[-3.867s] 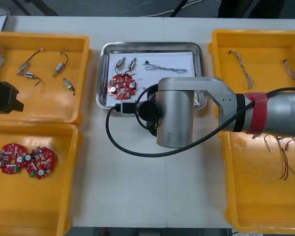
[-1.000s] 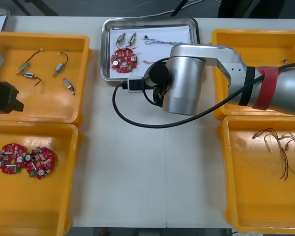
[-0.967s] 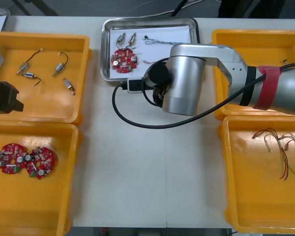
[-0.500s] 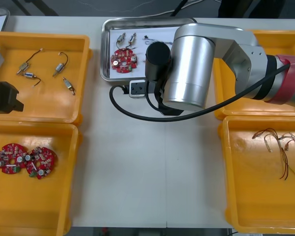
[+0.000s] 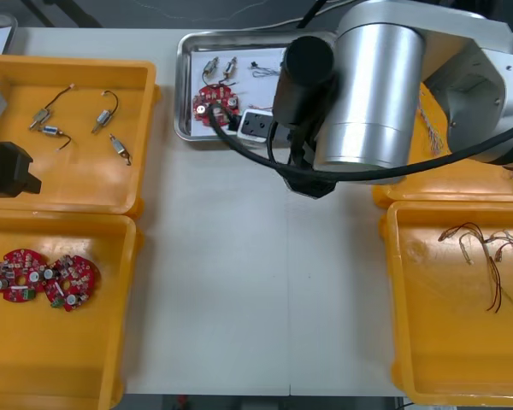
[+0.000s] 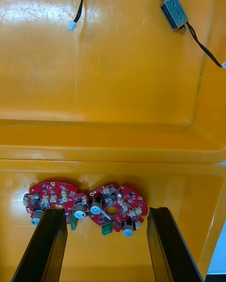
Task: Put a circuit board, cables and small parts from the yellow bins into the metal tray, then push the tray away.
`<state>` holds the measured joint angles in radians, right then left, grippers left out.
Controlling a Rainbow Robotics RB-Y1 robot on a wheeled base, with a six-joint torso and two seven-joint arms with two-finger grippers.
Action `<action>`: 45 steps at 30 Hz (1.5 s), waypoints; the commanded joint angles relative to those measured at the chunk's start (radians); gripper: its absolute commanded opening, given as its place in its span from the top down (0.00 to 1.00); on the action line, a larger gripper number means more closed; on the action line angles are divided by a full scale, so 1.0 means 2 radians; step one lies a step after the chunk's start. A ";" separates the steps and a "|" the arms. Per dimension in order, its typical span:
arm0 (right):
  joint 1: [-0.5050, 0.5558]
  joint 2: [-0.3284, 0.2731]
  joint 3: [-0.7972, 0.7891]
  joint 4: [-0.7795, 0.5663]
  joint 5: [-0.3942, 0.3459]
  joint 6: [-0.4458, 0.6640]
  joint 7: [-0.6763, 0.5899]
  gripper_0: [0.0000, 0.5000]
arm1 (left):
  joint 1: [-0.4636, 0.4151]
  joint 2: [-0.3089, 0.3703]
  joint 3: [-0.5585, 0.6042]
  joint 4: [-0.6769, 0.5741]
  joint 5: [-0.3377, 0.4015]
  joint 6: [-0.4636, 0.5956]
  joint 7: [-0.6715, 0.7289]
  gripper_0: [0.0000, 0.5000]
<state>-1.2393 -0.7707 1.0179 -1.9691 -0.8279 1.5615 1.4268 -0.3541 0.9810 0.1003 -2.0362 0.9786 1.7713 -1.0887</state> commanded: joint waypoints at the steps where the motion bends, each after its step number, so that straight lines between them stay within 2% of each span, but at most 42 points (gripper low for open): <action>1: 0.022 -0.056 -0.047 -0.039 -0.032 0.006 -0.059 0.00 | 0.009 0.023 0.016 -0.013 -0.003 -0.002 -0.041 0.00; 3: 0.034 -0.070 -0.068 -0.044 -0.057 0.009 -0.075 0.00 | 0.009 0.023 0.016 -0.013 -0.003 -0.002 -0.041 0.00; 4: 0.034 -0.070 -0.068 -0.044 -0.057 0.009 -0.075 0.00 | 0.009 0.023 0.016 -0.013 -0.003 -0.002 -0.041 0.00; 6: 0.056 -0.092 -0.103 -0.045 -0.094 0.014 -0.085 0.00 | 0.009 0.023 0.016 -0.013 -0.003 -0.002 -0.041 0.00; 12: 0.100 -0.125 -0.165 -0.045 -0.134 0.032 -0.092 0.00 | 0.009 0.023 0.016 -0.013 -0.003 -0.002 -0.041 0.00; 28: 0.218 -0.177 -0.308 -0.028 -0.131 0.086 -0.124 0.00 | 0.009 0.023 0.016 -0.013 -0.003 -0.002 -0.041 0.00; 36: 0.288 -0.181 -0.404 -0.016 -0.119 0.111 -0.134 0.00 | 0.009 0.023 0.016 -0.013 -0.003 -0.002 -0.041 0.00; 45: 0.327 -0.181 -0.455 0.019 -0.101 0.130 -0.144 0.00 | 0.009 0.023 0.016 -0.013 -0.003 -0.002 -0.041 0.00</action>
<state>-0.6120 -1.0911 0.1609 -1.9477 -1.0490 1.8095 1.1908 -0.3539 0.9814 0.1004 -2.0367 0.9786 1.7713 -1.0887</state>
